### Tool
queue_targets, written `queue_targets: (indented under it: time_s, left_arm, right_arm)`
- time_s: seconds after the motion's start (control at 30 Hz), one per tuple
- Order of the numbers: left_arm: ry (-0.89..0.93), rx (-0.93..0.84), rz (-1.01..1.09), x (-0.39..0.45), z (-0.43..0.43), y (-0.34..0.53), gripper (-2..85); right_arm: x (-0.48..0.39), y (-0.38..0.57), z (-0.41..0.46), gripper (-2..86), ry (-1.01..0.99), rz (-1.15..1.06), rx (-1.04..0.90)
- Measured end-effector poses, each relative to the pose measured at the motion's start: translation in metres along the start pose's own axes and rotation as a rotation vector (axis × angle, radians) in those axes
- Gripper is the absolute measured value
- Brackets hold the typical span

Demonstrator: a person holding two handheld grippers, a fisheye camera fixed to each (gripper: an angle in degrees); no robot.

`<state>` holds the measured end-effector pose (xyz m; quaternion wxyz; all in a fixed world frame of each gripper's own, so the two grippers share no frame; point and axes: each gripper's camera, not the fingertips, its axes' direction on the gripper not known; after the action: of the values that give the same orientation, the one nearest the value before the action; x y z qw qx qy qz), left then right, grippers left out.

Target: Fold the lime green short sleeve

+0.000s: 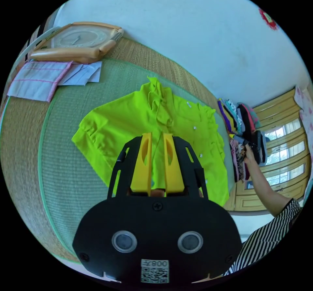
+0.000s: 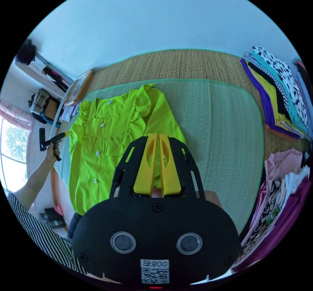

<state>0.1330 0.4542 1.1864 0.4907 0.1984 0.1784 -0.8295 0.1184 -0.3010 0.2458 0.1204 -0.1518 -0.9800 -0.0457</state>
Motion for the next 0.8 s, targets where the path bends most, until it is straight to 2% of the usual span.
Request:
queue_targets:
  time_s: [0.17,0.43,0.6,0.67,0.73,0.8]
  left_arm:
    - [-0.114,-0.031,-0.030,-0.005,-0.020,-0.011,5.1]
    - [-0.312,-0.096,-0.007,0.008,-0.023,-0.067,1.0]
    - [-0.424,-0.112,0.056,0.017,-0.030,-0.107,0.3]
    - [-0.457,-0.106,0.019,0.012,-0.036,-0.124,0.2]
    - [-0.566,-0.087,-0.103,0.002,-0.049,-0.139,0.2]
    - [-0.466,-0.059,-0.137,-0.001,-0.058,-0.145,0.1]
  right_arm:
    - [0.002,0.036,0.082,0.2,0.029,0.032,-0.058]
    - [0.019,0.035,0.206,-0.4,0.109,0.078,-0.146]
    - [0.039,0.032,0.240,-0.5,0.170,0.060,-0.119]
    - [0.059,0.024,0.252,-0.5,0.283,0.078,-0.135]
    - [0.077,0.020,0.259,-0.5,0.276,0.114,-0.144]
    - [0.090,0.020,0.264,-0.5,0.216,0.166,-0.130]
